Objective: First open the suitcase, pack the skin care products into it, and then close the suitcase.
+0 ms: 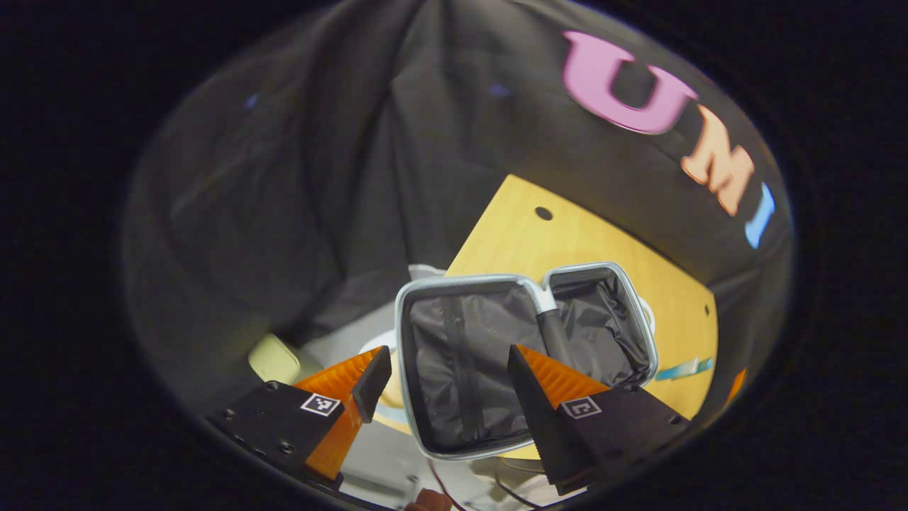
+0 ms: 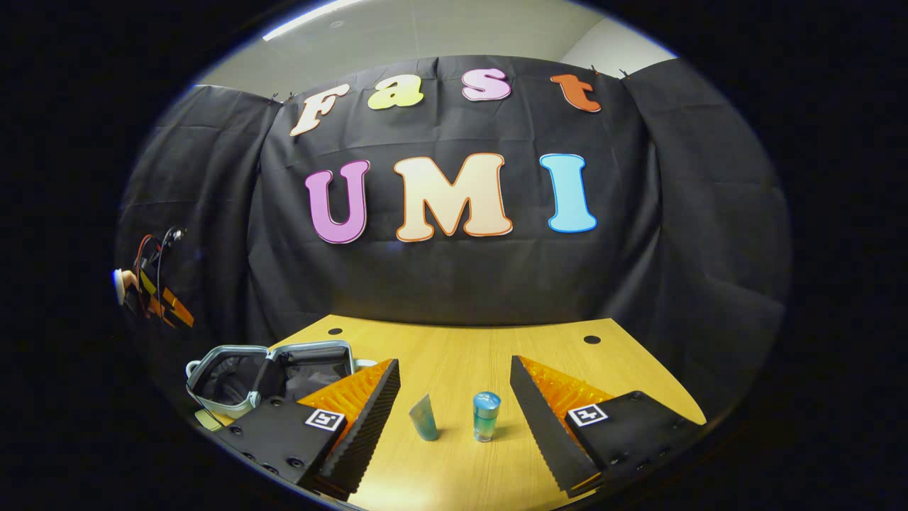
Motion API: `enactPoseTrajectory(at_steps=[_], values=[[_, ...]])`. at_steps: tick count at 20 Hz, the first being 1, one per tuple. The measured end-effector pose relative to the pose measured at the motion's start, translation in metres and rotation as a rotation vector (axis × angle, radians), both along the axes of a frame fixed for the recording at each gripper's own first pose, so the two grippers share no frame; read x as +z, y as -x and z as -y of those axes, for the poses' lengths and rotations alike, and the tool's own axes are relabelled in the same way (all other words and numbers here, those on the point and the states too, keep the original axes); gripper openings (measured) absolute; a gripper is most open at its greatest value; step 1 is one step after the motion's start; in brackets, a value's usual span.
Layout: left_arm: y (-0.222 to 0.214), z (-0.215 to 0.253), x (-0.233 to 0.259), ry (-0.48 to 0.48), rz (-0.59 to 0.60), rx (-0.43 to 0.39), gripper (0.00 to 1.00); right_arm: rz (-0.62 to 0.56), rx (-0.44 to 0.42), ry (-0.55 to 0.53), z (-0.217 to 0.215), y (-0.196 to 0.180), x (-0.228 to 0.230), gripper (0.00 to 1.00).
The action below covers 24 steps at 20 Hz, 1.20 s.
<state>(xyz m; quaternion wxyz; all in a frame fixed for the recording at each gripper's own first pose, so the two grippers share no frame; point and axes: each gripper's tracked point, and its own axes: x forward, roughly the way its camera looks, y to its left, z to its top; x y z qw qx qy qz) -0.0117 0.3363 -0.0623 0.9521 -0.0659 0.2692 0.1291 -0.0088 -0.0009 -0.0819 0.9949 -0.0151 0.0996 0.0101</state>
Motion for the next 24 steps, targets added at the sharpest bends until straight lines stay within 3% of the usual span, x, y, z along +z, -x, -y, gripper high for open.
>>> enactPoseTrajectory(at_steps=[3, 12, 17, 24], values=[[-0.022, 0.068, 0.020, -0.111, 0.059, -0.140, 0.96, -0.031, 0.009, 0.004, 0.013, 0.001, -0.012, 0.96], [-0.070, 0.352, -0.030, -0.108, 0.117, -0.590, 0.96, -0.124, 0.088, -0.031, 0.029, -0.025, -0.069, 0.98], [-0.083, 0.471, -0.081, 0.047, 0.135, -0.673, 0.96, -0.174, 0.115, -0.029, 0.042, -0.047, -0.107, 0.98], [-0.122, 0.522, -0.138, 0.062, 0.116, -0.649, 0.96, -0.235, 0.179, -0.004, 0.049, -0.071, -0.155, 0.98]])
